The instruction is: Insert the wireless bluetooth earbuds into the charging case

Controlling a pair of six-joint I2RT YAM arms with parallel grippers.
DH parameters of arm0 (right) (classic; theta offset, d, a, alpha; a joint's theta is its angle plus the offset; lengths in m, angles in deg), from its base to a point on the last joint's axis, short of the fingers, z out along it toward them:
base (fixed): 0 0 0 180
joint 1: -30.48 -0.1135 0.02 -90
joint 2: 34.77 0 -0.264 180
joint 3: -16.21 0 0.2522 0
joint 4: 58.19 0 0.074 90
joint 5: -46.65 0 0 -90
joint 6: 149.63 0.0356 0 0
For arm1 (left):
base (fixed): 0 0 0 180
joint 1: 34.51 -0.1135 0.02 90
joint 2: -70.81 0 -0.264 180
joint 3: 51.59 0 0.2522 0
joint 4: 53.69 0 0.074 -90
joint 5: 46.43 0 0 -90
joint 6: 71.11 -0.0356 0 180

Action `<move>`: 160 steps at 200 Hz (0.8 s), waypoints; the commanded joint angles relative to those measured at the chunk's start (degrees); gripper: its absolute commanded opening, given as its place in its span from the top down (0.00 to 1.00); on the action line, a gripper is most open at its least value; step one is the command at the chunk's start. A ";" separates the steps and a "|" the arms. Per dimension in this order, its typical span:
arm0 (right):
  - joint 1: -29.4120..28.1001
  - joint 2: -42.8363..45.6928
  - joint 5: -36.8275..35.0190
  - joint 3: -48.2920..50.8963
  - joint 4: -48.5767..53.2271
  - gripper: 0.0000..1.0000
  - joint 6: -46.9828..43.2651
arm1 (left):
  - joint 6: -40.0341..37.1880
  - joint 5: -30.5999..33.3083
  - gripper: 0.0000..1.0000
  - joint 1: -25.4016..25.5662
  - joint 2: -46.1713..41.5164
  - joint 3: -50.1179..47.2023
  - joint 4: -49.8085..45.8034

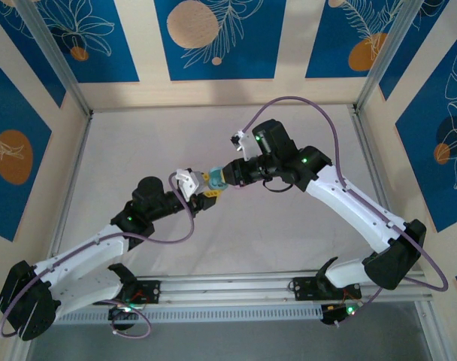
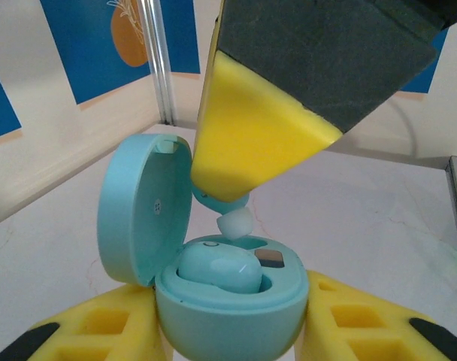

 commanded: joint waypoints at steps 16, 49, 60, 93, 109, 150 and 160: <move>0.39 0.08 0.23 -2.38 -0.14 0.78 -0.07 | -2.16 -1.40 0.61 0.31 -1.86 1.30 -0.46; 0.16 -0.59 -0.49 -3.00 1.81 0.78 -1.18 | -1.92 -0.93 0.61 0.28 -2.46 0.66 1.14; -0.26 -0.93 -1.72 -3.21 2.43 0.78 -1.61 | -1.68 -1.12 0.61 0.31 -2.41 0.45 1.84; -1.23 -2.42 -4.07 -4.93 5.10 0.78 -3.67 | -1.46 -1.33 0.61 0.29 -2.22 0.34 3.01; -1.77 -3.20 -4.92 -5.95 6.69 0.78 -4.66 | -1.38 -1.05 0.61 0.25 -2.18 0.31 3.45; -2.32 -4.11 -5.63 -7.28 8.41 0.78 -5.80 | -1.38 0.00 0.60 0.28 -2.18 -0.21 4.95; -2.49 -4.33 -5.49 -7.66 8.77 0.79 -6.08 | -1.35 0.04 0.60 0.28 -2.16 -0.22 5.28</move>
